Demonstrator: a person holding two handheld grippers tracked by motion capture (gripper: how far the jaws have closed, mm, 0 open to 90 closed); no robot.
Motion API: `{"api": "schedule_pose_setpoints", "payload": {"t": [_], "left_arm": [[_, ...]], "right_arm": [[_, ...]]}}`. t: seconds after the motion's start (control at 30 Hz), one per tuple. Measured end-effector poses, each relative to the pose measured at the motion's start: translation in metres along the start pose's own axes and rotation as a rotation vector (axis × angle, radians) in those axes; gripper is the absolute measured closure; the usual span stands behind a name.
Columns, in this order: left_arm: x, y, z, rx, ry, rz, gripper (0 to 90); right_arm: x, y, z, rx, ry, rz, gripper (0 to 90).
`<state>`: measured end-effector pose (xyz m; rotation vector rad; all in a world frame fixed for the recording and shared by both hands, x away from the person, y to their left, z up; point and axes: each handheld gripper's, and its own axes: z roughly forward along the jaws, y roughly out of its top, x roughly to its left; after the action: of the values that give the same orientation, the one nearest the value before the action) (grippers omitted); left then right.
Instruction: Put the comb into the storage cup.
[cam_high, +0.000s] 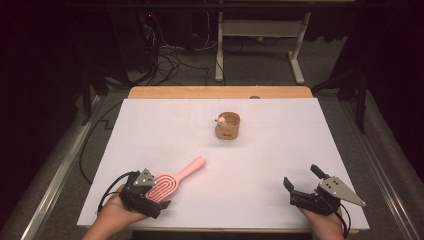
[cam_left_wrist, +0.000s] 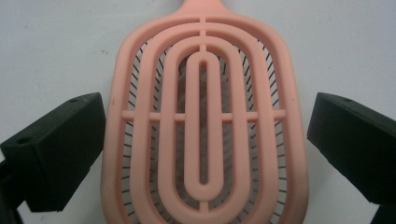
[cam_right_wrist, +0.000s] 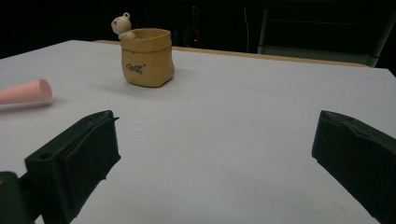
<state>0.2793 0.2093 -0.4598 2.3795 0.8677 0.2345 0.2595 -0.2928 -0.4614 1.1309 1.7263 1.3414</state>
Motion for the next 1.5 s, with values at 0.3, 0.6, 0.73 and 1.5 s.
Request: {"api": "schedule_pose_setpoints", "payload": {"t": [0.3, 0.6, 0.73, 1.5], "left_arm": [[0.0030, 0.0040, 0.0014, 0.011, 0.000, -0.004, 0.0], [0.0030, 0.0052, -0.0003, 0.008, -0.006, 0.011, 17.1], [0.0030, 0.0051, -0.0002, 0.012, -0.001, 0.008, 17.3], [0.0039, 0.0103, -0.0006, 0.056, 0.003, 0.014, 17.4]], "right_arm": [[0.0006, -0.0004, 0.0010, 0.002, 0.002, -0.001, 1.2], [0.0011, -0.0009, 0.0017, 0.008, 0.002, -0.006, 1.2], [0.0012, -0.0011, 0.0017, 0.009, 0.002, -0.008, 1.2], [0.0015, -0.0013, 0.0021, 0.012, 0.001, -0.010, 1.2]]}}
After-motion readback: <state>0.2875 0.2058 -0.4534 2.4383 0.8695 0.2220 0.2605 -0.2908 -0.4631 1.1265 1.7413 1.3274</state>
